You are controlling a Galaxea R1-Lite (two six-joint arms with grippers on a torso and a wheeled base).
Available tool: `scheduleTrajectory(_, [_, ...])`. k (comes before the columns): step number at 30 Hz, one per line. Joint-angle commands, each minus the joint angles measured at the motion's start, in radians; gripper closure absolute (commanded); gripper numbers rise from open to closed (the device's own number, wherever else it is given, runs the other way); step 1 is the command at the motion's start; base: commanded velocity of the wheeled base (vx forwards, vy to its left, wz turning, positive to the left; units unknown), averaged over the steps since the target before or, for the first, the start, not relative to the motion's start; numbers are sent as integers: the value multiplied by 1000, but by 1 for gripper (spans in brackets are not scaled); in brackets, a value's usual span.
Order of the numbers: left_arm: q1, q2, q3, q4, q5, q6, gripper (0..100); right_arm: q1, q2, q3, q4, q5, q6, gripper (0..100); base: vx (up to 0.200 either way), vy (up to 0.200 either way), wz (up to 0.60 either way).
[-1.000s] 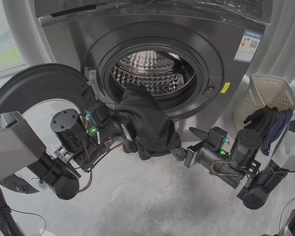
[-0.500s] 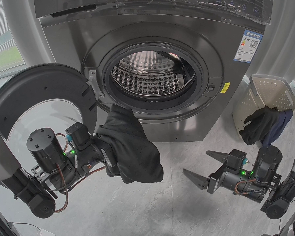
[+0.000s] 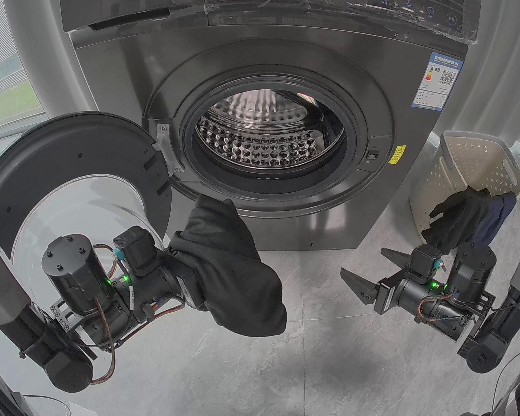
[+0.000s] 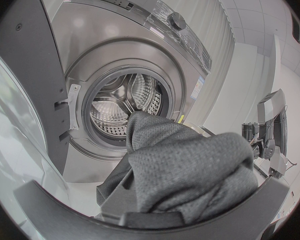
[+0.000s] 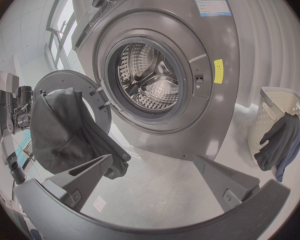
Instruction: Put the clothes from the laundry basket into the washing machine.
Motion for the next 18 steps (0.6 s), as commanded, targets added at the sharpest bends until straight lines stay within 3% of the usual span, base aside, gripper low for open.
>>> scheduleTrajectory(1, [-5, 6, 3, 0, 0, 2, 100, 4, 6, -1, -1, -1, 0, 0, 200, 0, 0])
scheduleTrajectory(6, [-6, 29, 2, 0, 0, 13, 100, 1, 6, -1, -2, 1, 0, 0, 200, 0, 0])
scheduleTrajectory(9, [-8, 45, 3, 0, 0, 56, 100, 4, 6, -1, -2, 1, 2, 0, 0, 0, 0])
scheduleTrajectory(15, [-25, 54, 3, 0, 2, 62, 100, 8, 8, -2, -2, 1, 2, 0, 0, 0, 0])
scheduleTrajectory(18, [-26, 54, 5, 0, 2, 62, 100, 8, 8, -1, -2, 1, 2, 0, 200, 0, 0])
